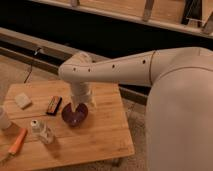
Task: Drag the ceramic bowl in a circle
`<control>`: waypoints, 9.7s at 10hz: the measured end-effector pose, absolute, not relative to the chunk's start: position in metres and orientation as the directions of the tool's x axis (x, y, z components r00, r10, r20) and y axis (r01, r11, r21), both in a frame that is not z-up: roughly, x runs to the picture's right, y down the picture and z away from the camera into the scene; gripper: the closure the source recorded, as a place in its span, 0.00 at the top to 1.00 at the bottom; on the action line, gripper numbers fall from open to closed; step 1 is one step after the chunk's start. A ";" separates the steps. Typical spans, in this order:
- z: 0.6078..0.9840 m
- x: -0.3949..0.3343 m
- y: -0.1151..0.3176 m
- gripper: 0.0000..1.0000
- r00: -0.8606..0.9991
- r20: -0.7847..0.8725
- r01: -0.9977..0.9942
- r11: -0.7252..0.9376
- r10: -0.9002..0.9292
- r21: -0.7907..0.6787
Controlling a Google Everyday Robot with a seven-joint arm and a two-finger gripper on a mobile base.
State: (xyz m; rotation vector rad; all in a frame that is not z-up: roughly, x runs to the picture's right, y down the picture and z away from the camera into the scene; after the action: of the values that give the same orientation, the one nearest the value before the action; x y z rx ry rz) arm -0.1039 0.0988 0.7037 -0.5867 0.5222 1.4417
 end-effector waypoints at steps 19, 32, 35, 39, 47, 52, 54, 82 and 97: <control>0.767 -0.126 0.059 0.65 0.195 -0.558 -0.978 0.205 0.806 -0.047; 0.797 -0.130 0.090 0.65 0.263 -0.503 -0.965 0.225 0.823 -0.137; 0.813 -0.120 0.123 0.65 0.294 -0.489 -0.956 0.239 0.821 -0.173; 0.830 -0.109 0.153 0.65 0.308 -0.486 -0.951 0.246 0.818 -0.188; 0.878 -0.105 0.179 0.21 0.280 -0.497 -0.960 0.245 0.821 -0.136; 0.870 -0.100 0.182 0.00 0.344 -0.546 -0.926 0.372 0.764 -0.063; 0.865 -0.097 0.186 0.00 0.358 -0.578 -0.914 0.402 0.734 -0.056; 0.855 0.065 0.094 0.00 0.094 -0.615 -0.916 0.310 0.783 0.254; 0.923 -0.140 0.069 0.00 0.380 -0.465 -0.917 0.392 0.800 -0.076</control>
State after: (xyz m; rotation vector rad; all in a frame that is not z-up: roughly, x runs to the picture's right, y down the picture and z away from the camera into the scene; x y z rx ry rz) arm -0.1397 0.0689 0.9235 -0.3474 0.3837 1.1244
